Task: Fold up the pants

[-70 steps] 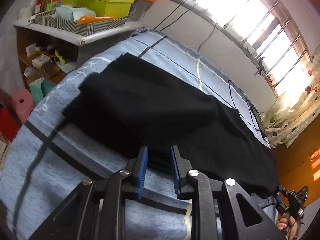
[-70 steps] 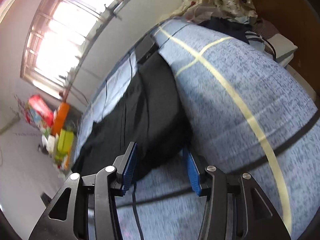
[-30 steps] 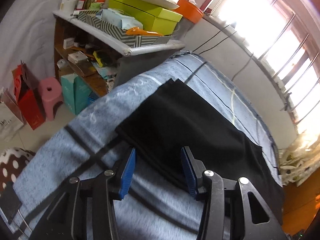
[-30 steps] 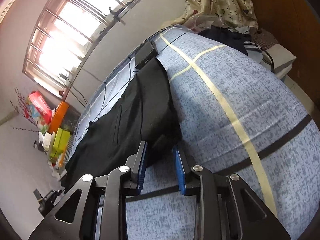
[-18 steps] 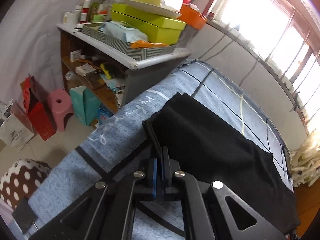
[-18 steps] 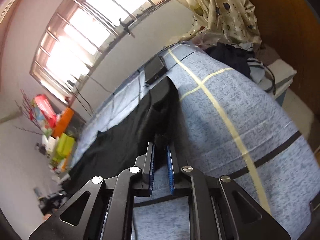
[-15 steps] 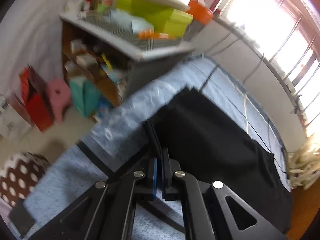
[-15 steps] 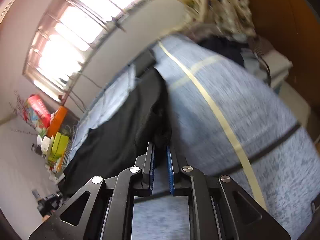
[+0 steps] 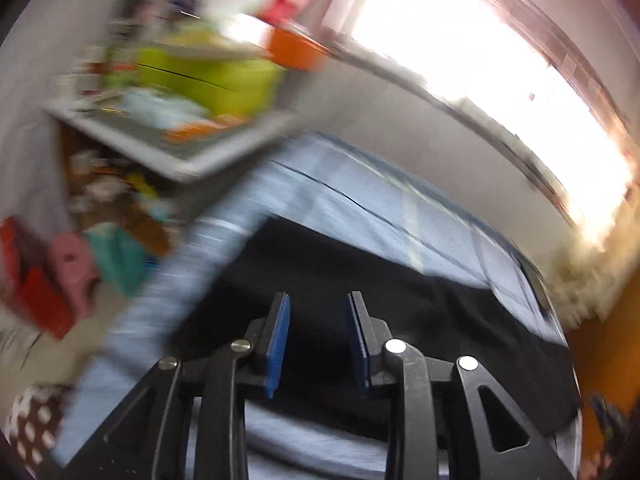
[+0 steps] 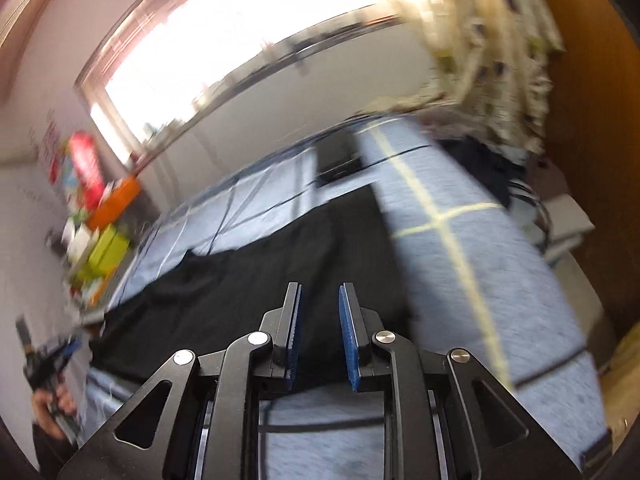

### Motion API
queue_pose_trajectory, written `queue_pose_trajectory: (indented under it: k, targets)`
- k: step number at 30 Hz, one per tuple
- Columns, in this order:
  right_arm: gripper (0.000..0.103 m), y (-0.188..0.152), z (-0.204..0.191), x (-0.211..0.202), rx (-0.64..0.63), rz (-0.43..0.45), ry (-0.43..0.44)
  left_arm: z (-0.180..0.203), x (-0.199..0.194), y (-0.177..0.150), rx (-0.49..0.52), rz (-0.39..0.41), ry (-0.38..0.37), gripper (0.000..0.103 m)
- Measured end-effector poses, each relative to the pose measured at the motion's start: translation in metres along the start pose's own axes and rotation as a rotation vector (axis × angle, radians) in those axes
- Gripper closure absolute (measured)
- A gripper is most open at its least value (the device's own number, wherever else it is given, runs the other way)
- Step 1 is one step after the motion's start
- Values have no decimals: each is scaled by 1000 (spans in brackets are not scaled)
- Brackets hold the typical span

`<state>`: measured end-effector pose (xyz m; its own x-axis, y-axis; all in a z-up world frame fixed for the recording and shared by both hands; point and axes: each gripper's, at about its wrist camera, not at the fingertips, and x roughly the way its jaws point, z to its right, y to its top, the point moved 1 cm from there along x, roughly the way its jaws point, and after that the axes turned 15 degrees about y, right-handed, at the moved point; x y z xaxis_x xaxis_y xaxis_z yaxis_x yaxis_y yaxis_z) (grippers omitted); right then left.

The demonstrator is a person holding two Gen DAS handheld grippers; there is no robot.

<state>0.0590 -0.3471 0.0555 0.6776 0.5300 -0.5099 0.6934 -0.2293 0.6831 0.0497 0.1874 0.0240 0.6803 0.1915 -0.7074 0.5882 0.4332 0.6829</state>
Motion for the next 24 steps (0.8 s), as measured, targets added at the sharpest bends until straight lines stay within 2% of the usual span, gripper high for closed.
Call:
queue_pose_trajectory:
  k: [1,4,6,9,11,12,13,15,18,20,22,24]
  targets:
    - [83,0,-3,10,-15,-26,-6,11,11,-2,37,-34,-21,72]
    - [83,-3,-7,37,-72,-91,-25,27,43,-7,104,-126,80,73]
    - [83,-9,5,48,-70,-140,-118,20,42,-7,81,-108,96,72]
    - [83,-12,17,41,-27,-121,-73,11,36,-8,72,-105,135,72]
    - [83,-11,13,39,-48,-123,-99,8,35,-8,83,-96,191,72]
    - [83,-9,8,37,-80,-115,-142,8,33,-7,86,-89,215,73]
    - [83,-6,1,37,-125,-101,-179,9,30,-6,85,-80,221,73]
    - [75,1,-5,38,-159,-87,-167,15,28,-4,91,-59,182,73]
    - [74,12,-2,49,-168,-93,-177,38,30,-3,165,-20,160,73]
    - [74,17,-1,58,-193,-104,-171,50,41,-2,201,-31,151,72]
    - [74,19,11,71,-197,-136,-235,52,55,-3,214,-73,192,72]
    - [74,23,22,73,-172,-142,-225,50,56,-3,218,-56,184,70]
